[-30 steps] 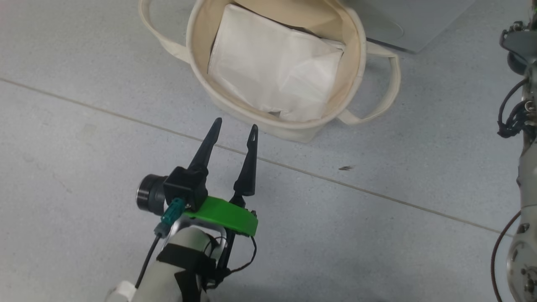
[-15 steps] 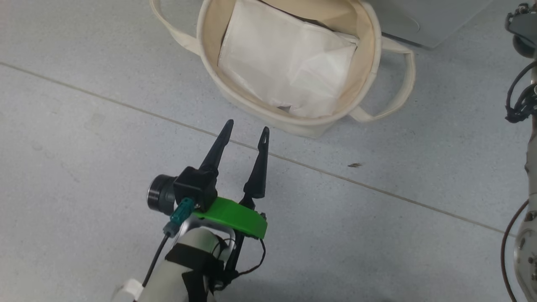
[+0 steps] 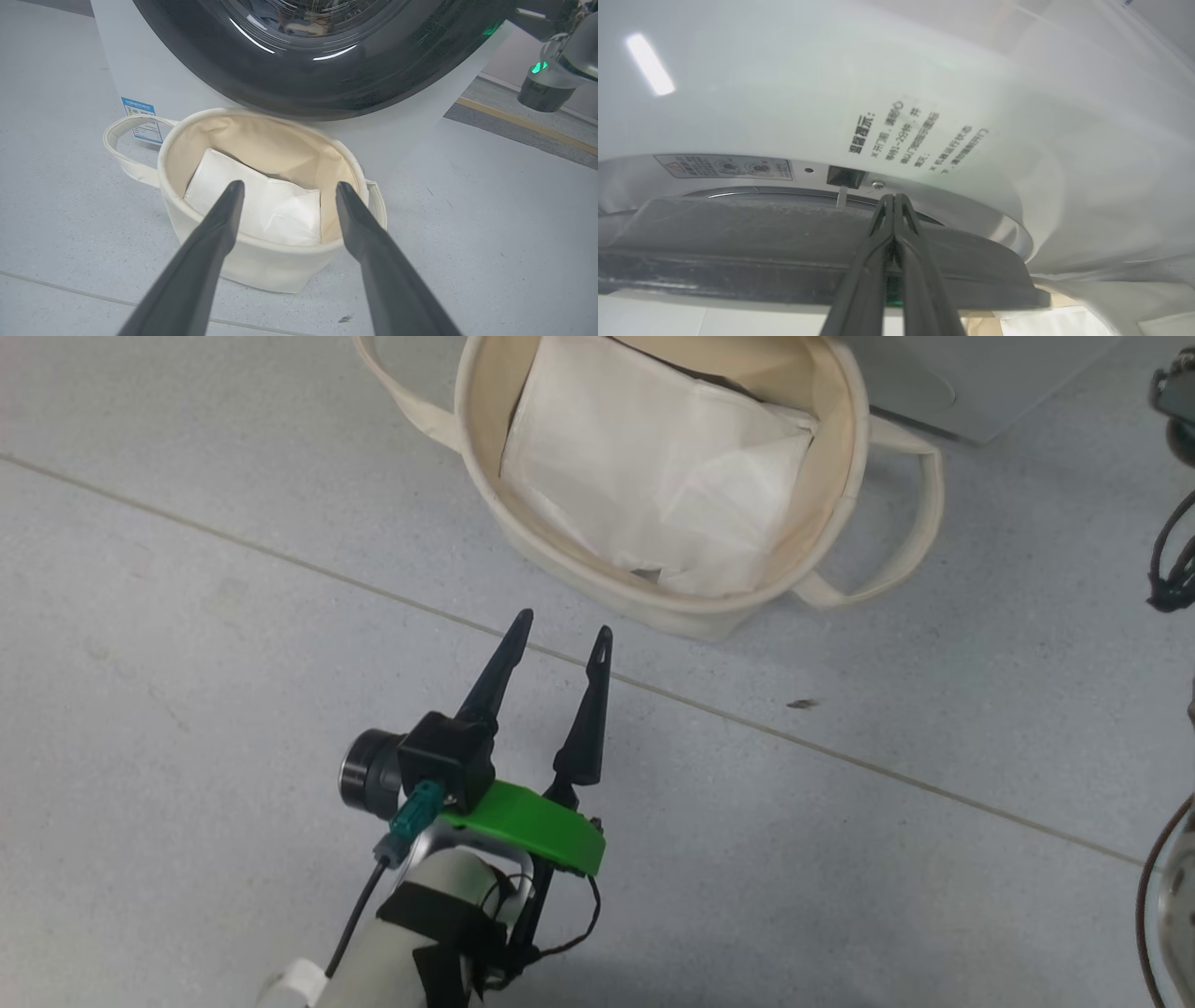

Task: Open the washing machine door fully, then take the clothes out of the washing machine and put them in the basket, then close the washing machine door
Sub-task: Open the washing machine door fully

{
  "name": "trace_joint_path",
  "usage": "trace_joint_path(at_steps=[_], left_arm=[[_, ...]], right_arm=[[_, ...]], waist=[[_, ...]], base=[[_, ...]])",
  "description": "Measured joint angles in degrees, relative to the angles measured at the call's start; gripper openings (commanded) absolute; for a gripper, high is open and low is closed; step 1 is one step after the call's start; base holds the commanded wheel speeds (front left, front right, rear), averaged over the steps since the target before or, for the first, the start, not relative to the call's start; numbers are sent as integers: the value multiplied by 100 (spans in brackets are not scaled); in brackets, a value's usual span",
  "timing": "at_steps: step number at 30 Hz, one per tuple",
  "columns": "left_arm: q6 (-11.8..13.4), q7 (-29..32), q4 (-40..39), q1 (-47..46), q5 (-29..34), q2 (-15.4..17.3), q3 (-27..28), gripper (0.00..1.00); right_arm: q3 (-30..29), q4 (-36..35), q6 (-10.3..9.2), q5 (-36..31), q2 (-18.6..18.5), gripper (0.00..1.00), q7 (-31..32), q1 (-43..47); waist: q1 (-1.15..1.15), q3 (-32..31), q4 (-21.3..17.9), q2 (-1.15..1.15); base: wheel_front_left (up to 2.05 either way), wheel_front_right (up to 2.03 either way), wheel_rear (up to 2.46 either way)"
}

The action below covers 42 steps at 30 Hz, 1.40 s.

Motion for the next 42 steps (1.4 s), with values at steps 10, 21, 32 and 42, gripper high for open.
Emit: trace_joint_path(at_steps=[10, 21, 32, 42], left_arm=[[-4, 0, 57, 30, 7, 0, 26, 100], [-69, 0, -63, 349, 70, 1, 285, 100], [-120, 0, -158, 506, 7, 2, 385, 100], [-163, 0, -153, 753, -44, 2, 408, 100]], right_arm=[[37, -491, -35, 53, 298, 0, 121, 851], [138, -1251, -35, 289, 770, 0, 255, 1905], [310, -1677, -35, 474, 925, 0, 225, 2682], [545, -2029, -35, 630, 946, 0, -19, 3444]], waist=[[0, -375, -47, 0], [-1, -740, -134, 0], [-1, -1048, -47, 0], [-1, -1507, 126, 0]], base=[[0, 0, 0], [0, 0, 0], [0, 0, 0], [0, 0, 0]])
